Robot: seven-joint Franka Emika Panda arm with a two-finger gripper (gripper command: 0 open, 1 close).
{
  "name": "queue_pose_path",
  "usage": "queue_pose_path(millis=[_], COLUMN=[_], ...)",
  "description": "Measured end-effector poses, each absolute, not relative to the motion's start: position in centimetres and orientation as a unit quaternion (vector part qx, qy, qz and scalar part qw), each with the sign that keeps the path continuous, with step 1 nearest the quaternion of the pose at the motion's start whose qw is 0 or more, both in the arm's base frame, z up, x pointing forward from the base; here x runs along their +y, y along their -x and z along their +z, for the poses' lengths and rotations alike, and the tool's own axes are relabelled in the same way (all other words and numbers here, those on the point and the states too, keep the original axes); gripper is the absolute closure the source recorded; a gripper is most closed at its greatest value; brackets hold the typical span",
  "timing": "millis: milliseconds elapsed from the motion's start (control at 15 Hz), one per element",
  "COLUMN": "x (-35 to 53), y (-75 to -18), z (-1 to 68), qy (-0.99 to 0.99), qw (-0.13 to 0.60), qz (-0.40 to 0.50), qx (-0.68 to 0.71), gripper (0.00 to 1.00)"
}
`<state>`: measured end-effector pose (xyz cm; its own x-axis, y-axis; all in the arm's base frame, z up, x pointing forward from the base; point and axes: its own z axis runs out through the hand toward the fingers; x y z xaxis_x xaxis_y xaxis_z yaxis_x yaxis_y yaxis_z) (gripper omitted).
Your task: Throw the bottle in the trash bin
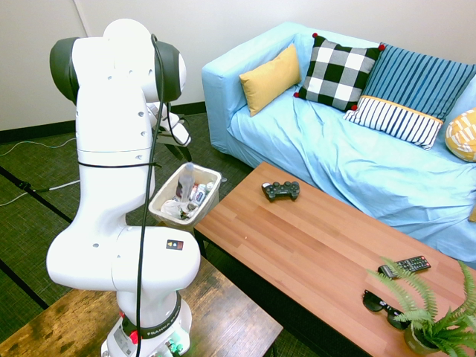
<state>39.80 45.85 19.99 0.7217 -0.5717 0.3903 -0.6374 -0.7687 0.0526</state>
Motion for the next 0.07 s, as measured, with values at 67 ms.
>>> queue_pose_path(millis=[67], x=[45.63], y=[-40.01], z=[20.28], qy=[-0.924], qw=[0.091], qz=[0.178], qx=[-0.327], gripper=[0.00])
